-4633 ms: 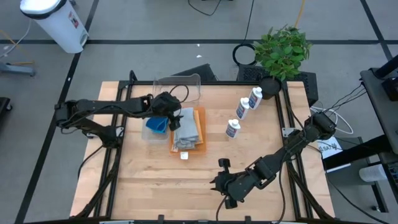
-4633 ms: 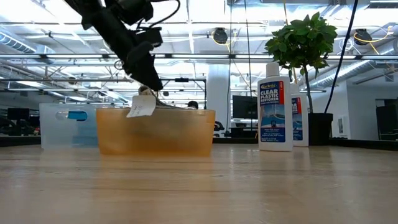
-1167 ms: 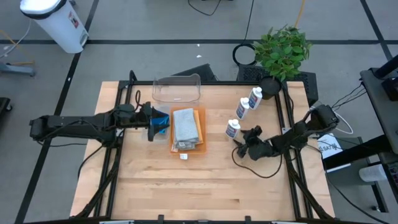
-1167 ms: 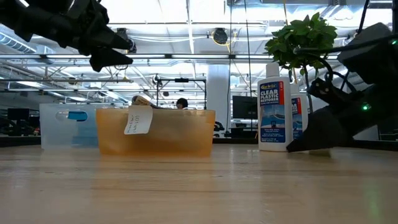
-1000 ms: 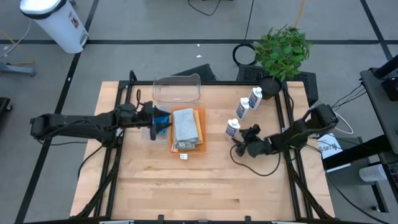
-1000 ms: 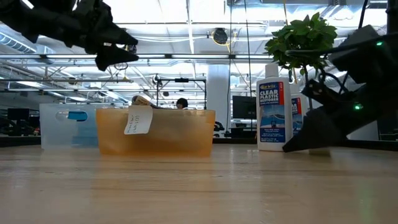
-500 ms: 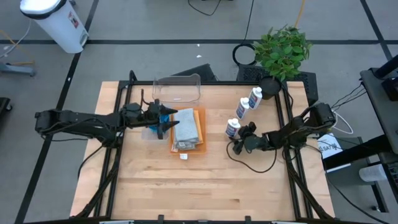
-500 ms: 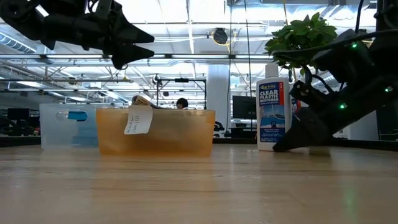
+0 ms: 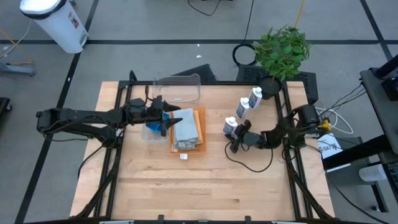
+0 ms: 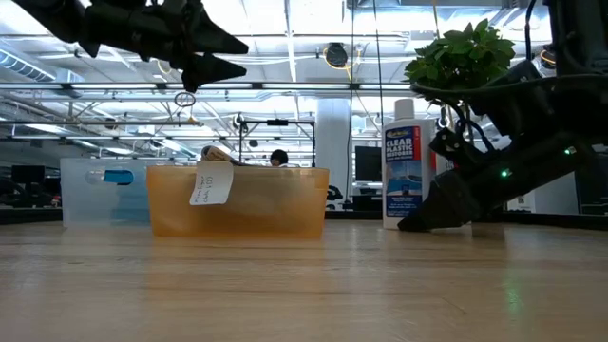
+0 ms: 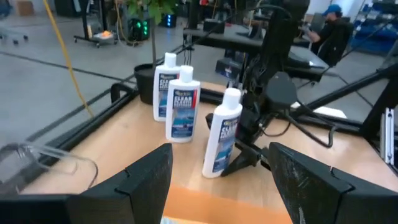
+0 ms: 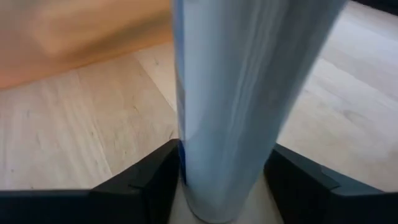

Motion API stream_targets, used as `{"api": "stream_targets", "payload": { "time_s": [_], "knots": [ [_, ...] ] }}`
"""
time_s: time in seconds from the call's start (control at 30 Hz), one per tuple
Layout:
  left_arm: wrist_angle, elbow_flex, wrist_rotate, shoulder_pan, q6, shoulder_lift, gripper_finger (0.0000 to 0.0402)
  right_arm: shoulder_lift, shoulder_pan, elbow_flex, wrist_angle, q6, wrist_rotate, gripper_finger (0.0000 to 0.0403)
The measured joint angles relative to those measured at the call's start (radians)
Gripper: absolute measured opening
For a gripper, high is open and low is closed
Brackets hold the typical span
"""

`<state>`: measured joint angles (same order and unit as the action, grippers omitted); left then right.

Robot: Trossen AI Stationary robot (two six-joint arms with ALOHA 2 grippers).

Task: Pick & Place Kitchen Items
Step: Put the plastic restorer bottle into the transparent bin

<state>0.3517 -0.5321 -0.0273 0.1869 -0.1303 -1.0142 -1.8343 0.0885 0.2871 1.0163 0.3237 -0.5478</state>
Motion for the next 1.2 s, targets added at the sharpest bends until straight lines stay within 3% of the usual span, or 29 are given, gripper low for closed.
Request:
{"api": "stream_targets", "payload": {
  "time_s": [0.27, 0.57, 0.73, 0.87, 1.0, 1.2],
  "knots": [
    [-0.047, -0.014, 0.0, -0.006, 0.02, 0.0, 0.0271, -0.004, -0.004, 0.0, 0.086, -0.029, 0.036, 0.018],
    [-0.022, -0.015, 0.002, -0.006, 0.042, 0.0, 0.0271, -0.004, -0.004, 0.0, 0.125, -0.091, 0.036, 0.0099],
    [-0.004, -0.022, 0.001, -0.006, -0.012, 0.0, 0.0271, -0.003, -0.003, 0.0, 0.164, -0.138, 0.032, 0.0095],
    [-0.16, -0.113, 0.001, -0.013, -0.005, -0.001, 0.0271, 0.029, -0.003, 0.008, 0.177, -0.172, 0.097, 0.0095],
    [-0.36, -0.274, 0.0, -0.035, 0.039, -0.048, 0.0271, 0.099, -0.002, 0.069, 0.045, -0.206, 0.17, 0.0094],
    [-0.584, -0.506, -0.031, -0.092, 0.168, -0.227, 0.0271, 0.163, -0.002, 0.28, -0.409, -0.208, 0.226, 0.0092]
  ]
}}
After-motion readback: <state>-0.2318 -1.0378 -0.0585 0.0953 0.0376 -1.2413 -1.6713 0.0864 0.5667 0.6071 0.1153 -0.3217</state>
